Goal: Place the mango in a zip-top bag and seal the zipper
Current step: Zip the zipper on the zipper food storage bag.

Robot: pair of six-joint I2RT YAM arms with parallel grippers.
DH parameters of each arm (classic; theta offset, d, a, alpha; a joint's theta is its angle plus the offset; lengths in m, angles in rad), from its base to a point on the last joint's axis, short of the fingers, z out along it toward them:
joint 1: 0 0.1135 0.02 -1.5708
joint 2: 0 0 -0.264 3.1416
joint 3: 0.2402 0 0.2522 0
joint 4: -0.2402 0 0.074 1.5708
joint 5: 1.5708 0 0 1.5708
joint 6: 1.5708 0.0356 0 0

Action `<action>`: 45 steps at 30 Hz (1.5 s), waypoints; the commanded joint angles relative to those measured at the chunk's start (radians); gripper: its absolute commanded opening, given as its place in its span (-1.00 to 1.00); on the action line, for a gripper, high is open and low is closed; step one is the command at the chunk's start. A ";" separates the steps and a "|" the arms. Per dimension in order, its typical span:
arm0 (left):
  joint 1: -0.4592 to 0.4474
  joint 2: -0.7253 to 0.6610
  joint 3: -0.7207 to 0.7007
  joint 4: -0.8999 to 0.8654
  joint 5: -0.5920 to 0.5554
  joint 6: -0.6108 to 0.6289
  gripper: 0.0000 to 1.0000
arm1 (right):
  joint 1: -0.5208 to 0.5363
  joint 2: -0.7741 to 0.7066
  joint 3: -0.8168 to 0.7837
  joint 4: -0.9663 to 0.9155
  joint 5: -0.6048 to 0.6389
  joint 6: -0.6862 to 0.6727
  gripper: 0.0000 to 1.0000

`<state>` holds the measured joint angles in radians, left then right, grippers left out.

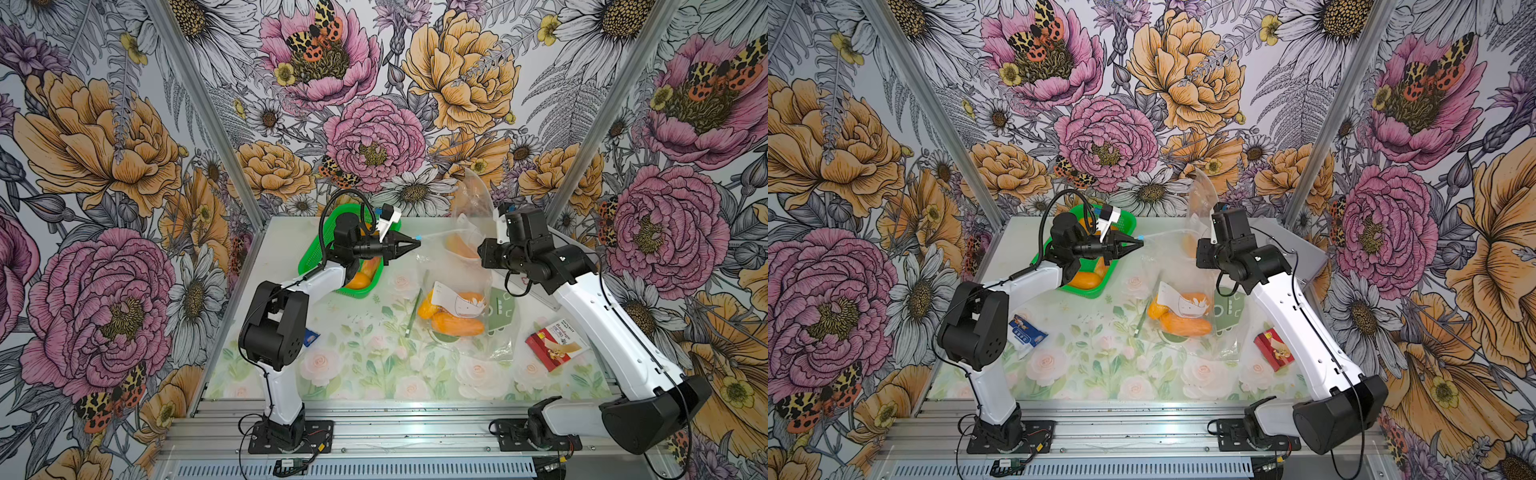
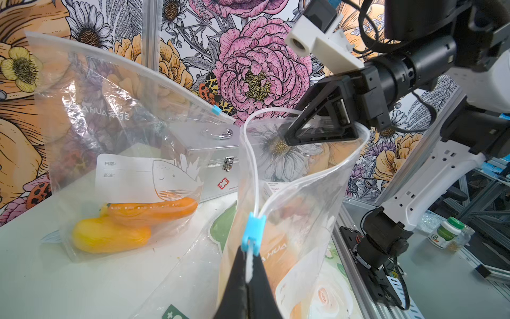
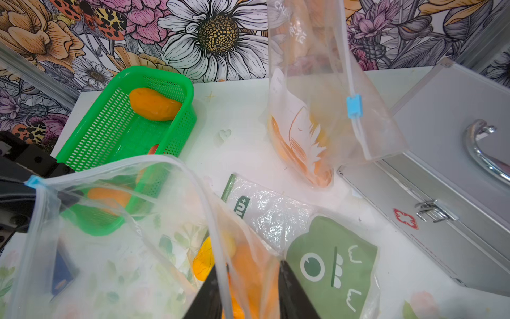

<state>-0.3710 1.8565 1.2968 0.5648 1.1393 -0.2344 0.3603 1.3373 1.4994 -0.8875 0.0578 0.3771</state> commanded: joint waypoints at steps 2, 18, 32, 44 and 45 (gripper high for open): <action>0.012 -0.109 -0.014 0.005 -0.024 0.005 -1.00 | -0.016 -0.015 0.124 0.016 0.009 -0.082 -0.05; 0.015 -0.268 0.137 -0.740 -0.120 0.497 -1.00 | -0.045 0.068 0.364 -0.010 -0.427 -0.411 0.29; 0.000 -0.317 0.173 -0.904 -0.167 0.588 -1.00 | 0.116 0.266 0.452 0.011 -0.798 -0.611 -0.17; 0.005 -0.324 0.175 -0.910 -0.166 0.586 -1.00 | 0.134 0.314 0.453 0.011 -0.791 -0.641 -0.39; 0.007 -0.324 0.175 -0.910 -0.165 0.586 -1.00 | 0.134 0.320 0.452 0.011 -0.782 -0.641 -0.39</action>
<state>-0.3748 1.5715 1.4441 -0.3340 0.9718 0.3405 0.4915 1.6375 1.9347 -0.8883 -0.7296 -0.2470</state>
